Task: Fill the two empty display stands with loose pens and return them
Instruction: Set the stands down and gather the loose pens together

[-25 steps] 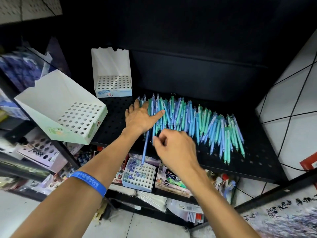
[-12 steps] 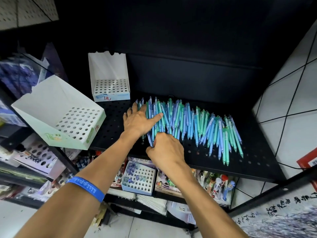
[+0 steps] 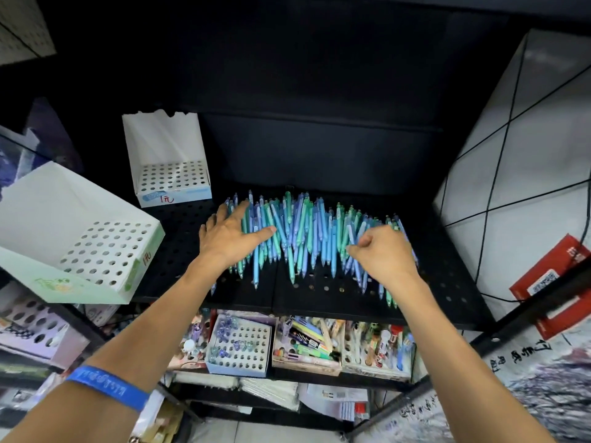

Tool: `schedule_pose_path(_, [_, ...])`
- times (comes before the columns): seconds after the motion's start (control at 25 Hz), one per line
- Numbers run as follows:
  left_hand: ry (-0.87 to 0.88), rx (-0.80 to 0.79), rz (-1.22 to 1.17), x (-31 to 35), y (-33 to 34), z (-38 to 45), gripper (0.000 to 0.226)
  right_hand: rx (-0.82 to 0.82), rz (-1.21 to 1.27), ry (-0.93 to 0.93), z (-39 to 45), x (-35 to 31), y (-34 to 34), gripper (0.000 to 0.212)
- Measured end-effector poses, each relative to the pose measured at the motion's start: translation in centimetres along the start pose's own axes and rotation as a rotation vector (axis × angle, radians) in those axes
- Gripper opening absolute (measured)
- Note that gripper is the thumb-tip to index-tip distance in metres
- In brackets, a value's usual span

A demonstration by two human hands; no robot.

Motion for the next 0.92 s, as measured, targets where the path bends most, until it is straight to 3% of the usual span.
schedule_pose_path(0.2, [-0.001, -0.022, 0.015, 0.4, -0.2, 0.3, 0.095, 0.242, -0.041, 0.018, 1.5, 3.3, -1.3, 0.043])
schedule_pose_path(0.36, [0.018, -0.029, 0.082, 1.4, 0.1, 0.4, 0.098, -0.048, -0.001, 0.069, 2.4, 5.4, 0.5, 0.086])
schedule_pose_path(0.44, [0.03, -0.026, 0.099, 1.7, 0.4, 0.2, 0.097, -0.09, -0.006, 0.067, 2.2, 4.7, 1.8, 0.094])
schedule_pose_path(0.64, [0.054, -0.022, 0.155, 2.1, 1.3, 0.0, 0.093, -0.106, -0.164, 0.044, 2.3, 2.4, 3.2, 0.089])
schedule_pose_path(0.92, [0.066, -0.054, 0.085, 3.5, 1.5, -0.3, 0.083, -0.092, -0.16, -0.028, 2.3, 0.4, 4.4, 0.074])
Point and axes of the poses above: each hand's wrist, its own z-axis towards the middle knuckle, its own y-axis out of the palm, x = y × z, the point moved 3 cm from there along z, towards the middle knuckle
